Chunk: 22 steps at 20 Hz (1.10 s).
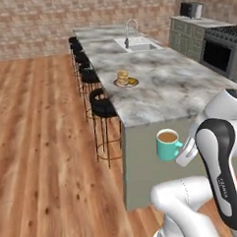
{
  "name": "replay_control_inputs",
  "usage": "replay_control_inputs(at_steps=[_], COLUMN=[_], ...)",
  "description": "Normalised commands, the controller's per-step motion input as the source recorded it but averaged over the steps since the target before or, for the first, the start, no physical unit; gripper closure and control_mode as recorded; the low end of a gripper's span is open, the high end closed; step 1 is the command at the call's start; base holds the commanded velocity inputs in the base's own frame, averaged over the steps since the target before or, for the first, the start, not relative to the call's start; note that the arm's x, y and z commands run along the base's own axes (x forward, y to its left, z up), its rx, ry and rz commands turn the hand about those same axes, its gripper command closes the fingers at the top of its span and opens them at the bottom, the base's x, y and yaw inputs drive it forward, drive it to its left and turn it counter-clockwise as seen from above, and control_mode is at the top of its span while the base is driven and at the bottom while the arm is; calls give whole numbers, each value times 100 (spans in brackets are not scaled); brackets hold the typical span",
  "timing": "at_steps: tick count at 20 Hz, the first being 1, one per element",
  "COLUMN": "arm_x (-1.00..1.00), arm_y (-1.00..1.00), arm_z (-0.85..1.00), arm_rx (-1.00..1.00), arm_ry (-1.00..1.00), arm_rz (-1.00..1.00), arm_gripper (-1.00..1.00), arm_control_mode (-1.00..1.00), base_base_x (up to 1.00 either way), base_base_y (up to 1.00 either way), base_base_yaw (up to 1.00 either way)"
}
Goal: Pick up the brewed coffee from the coffee machine and place it next to the breakfast plate on the dining counter.
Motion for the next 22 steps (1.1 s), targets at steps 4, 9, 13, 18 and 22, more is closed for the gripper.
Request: replay_control_inputs(at_steps=[4,9,13,18,22], arm_x=[0,0,0,0,0], arm_y=[0,0,0,0,0], arm_z=[0,0,0,0,0], arm_rx=[0,0,0,0,0], arm_ry=[0,0,0,0,0], arm_rz=[0,0,0,0,0], arm_gripper=[100,100,100,100,100], arm_control_mode=[100,100,100,100,100], base_base_x=[0,5,23,48,56], base_base_y=[100,81,79,60,63], base_base_yaw=[20,-13,-47,-64,-65])
